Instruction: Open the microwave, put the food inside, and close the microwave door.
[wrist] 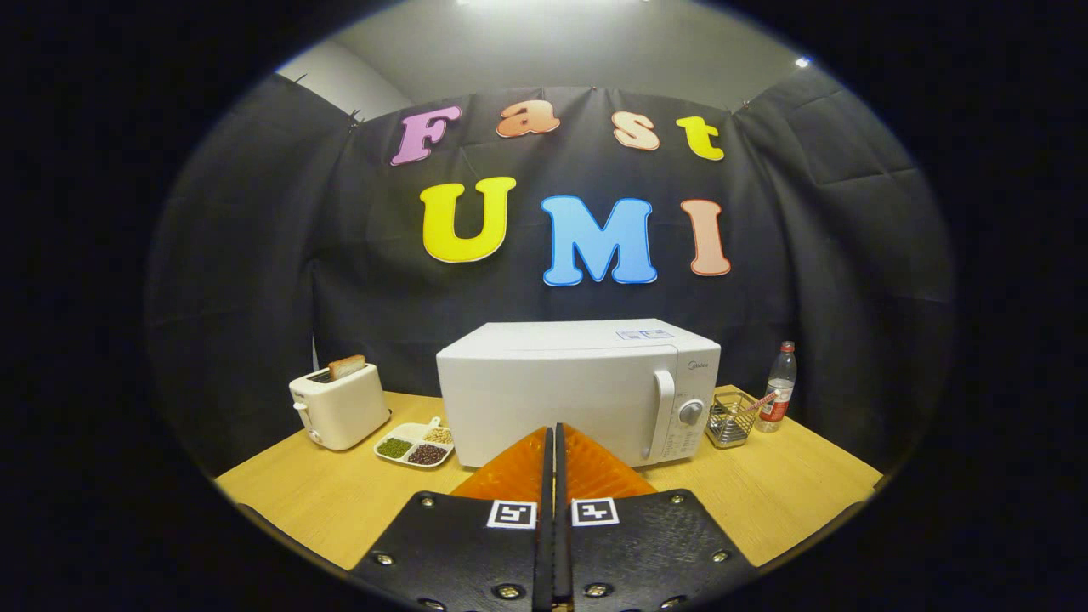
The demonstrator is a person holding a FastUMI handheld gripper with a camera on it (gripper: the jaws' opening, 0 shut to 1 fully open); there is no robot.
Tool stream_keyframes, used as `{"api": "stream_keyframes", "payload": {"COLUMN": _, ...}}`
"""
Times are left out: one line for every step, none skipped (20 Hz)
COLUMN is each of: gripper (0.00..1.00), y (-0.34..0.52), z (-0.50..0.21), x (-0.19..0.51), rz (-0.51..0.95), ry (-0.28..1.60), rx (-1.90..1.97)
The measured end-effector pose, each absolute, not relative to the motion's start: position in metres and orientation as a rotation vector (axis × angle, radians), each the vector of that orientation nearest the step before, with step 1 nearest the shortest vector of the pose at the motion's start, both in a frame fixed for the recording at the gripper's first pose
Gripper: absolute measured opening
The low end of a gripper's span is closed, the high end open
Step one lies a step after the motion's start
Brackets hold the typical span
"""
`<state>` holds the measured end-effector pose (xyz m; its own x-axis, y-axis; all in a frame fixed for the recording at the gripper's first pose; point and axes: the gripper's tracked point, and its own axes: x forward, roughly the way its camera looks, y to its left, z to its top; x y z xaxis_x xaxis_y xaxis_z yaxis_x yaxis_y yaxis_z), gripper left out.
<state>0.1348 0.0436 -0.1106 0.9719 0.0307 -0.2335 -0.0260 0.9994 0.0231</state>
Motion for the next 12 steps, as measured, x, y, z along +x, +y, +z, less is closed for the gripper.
{"api": "stream_keyframes", "payload": {"gripper": 0.01, "y": 0.049, "z": -0.109, "x": 0.127, "rz": 0.037, "ry": 0.237, "rx": 0.020}}
{"api": "stream_keyframes", "payload": {"gripper": 0.01, "y": 0.051, "z": -0.107, "x": 0.116, "rz": 0.038, "ry": 0.240, "rx": 0.012}}
{"api": "stream_keyframes", "payload": {"gripper": 0.01, "y": 0.049, "z": -0.103, "x": 0.105, "rz": 0.024, "ry": 0.244, "rx": 0.002}}
{"api": "stream_keyframes", "payload": {"gripper": 0.04, "y": 0.056, "z": -0.103, "x": 0.100, "rz": 0.027, "ry": 0.243, "rx": -0.005}}
{"api": "stream_keyframes", "payload": {"gripper": 0.13, "y": 0.057, "z": -0.099, "x": 0.092, "rz": 0.031, "ry": 0.240, "rx": -0.011}}
{"api": "stream_keyframes", "payload": {"gripper": 0.39, "y": 0.061, "z": -0.097, "x": 0.087, "rz": 0.037, "ry": 0.234, "rx": -0.016}}
{"api": "stream_keyframes", "payload": {"gripper": 0.49, "y": 0.064, "z": -0.094, "x": 0.082, "rz": 0.048, "ry": 0.230, "rx": -0.020}}
{"api": "stream_keyframes", "payload": {"gripper": 0.71, "y": 0.070, "z": -0.093, "x": 0.075, "rz": 0.063, "ry": 0.228, "rx": -0.019}}
{"api": "stream_keyframes", "payload": {"gripper": 0.83, "y": 0.075, "z": -0.092, "x": 0.072, "rz": 0.077, "ry": 0.227, "rx": -0.018}}
{"api": "stream_keyframes", "payload": {"gripper": 0.99, "y": 0.078, "z": -0.090, "x": 0.066, "rz": 0.087, "ry": 0.226, "rx": -0.020}}
{"api": "stream_keyframes", "payload": {"gripper": 0.99, "y": 0.081, "z": -0.089, "x": 0.063, "rz": 0.093, "ry": 0.224, "rx": -0.025}}
{"api": "stream_keyframes", "payload": {"gripper": 0.98, "y": 0.083, "z": -0.089, "x": 0.060, "rz": 0.100, "ry": 0.223, "rx": -0.029}}
